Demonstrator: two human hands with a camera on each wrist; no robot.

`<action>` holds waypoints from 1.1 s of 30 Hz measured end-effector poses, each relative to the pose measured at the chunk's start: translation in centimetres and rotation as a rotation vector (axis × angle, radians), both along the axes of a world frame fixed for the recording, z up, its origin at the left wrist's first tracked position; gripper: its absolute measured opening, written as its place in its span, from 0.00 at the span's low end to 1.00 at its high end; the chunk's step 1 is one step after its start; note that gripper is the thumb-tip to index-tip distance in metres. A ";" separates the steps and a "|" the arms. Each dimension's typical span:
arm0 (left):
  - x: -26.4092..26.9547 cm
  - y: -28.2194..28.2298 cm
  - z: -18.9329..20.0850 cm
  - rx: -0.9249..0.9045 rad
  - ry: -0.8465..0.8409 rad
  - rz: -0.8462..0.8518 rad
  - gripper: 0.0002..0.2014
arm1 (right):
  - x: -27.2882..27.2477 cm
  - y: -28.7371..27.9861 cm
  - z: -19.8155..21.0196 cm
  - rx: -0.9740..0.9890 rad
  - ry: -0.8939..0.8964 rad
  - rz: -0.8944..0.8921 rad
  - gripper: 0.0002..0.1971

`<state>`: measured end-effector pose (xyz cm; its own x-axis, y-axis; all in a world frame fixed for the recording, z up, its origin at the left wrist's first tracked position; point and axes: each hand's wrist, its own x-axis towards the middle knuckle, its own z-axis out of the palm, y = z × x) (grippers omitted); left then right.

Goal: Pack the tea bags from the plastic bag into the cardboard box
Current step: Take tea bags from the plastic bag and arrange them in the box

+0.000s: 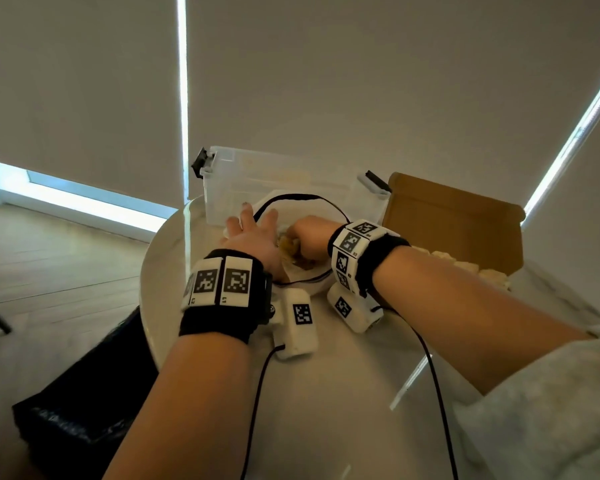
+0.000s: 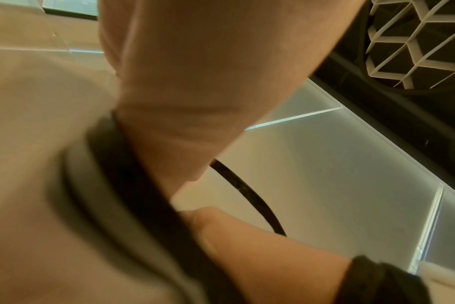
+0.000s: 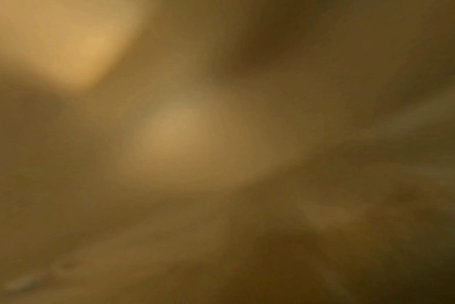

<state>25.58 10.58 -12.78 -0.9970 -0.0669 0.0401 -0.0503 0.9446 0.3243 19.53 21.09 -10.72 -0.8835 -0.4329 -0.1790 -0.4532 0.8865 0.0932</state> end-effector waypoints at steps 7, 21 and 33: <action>-0.1 -0.1 -0.1 0.015 0.004 -0.008 0.52 | 1.2 0.8 1.0 -0.024 0.002 0.039 0.06; -0.2 0.2 -0.1 0.004 -0.023 -0.014 0.52 | 1.3 0.7 -0.4 -0.058 -0.040 0.122 0.16; -0.4 0.0 -0.1 0.028 -0.043 -0.027 0.54 | 4.2 2.1 2.7 -0.427 0.043 0.016 0.08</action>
